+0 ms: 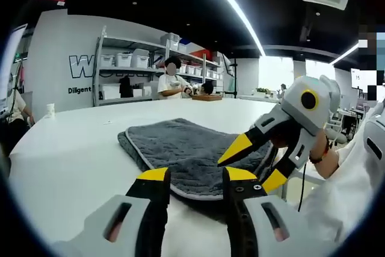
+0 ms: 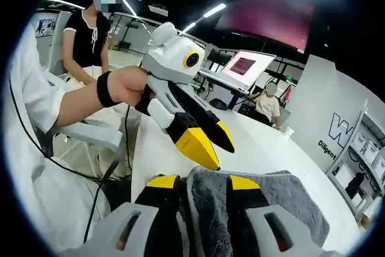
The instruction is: Open the folded towel by lifting each exposed corner and separating the folded layers until the towel lies flat within the target outline without major curled edges
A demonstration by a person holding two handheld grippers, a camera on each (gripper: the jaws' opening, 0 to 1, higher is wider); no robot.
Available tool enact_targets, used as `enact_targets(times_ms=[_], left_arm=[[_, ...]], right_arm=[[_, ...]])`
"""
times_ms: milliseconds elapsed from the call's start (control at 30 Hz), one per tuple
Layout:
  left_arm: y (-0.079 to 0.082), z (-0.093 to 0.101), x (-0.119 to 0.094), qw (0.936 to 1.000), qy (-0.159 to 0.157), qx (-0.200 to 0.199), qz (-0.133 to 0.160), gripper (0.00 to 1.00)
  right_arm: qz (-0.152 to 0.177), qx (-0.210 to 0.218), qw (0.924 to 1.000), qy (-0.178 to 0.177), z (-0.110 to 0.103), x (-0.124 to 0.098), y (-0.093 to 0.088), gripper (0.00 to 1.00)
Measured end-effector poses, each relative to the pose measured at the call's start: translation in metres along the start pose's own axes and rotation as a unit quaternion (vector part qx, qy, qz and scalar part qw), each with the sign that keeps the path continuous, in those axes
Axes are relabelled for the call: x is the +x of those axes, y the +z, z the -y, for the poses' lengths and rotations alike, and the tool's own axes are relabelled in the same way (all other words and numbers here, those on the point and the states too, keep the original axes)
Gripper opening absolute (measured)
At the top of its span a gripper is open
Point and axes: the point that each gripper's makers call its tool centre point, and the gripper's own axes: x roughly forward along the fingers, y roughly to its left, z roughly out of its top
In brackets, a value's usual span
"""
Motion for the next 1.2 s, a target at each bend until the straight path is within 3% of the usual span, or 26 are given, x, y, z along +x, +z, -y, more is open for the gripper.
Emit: enact_targets(times_ms=[333, 600, 867, 1200], left_arm=[[0.003, -0.012, -0.001, 0.9998, 0.012, -0.012, 0.007, 0.35], [0.003, -0.018, 0.001, 0.9996, 0.022, -0.017, 0.007, 0.40], [0.002, -0.020, 0.004, 0.9994, 0.023, -0.024, 0.005, 0.41], [0.011, -0.026, 0.009, 0.9993, 0.031, -0.021, 0.006, 0.42]], right_arm=[[-0.014, -0.011, 0.9997, -0.015, 0.003, 0.010, 0.000, 0.32], [-0.020, -0.013, 0.9987, -0.045, 0.015, 0.002, -0.002, 0.34], [-0.026, -0.008, 0.9973, -0.068, 0.027, 0.000, -0.007, 0.30], [-0.039, 0.000, 0.9974, -0.060, 0.028, 0.012, -0.012, 0.24]])
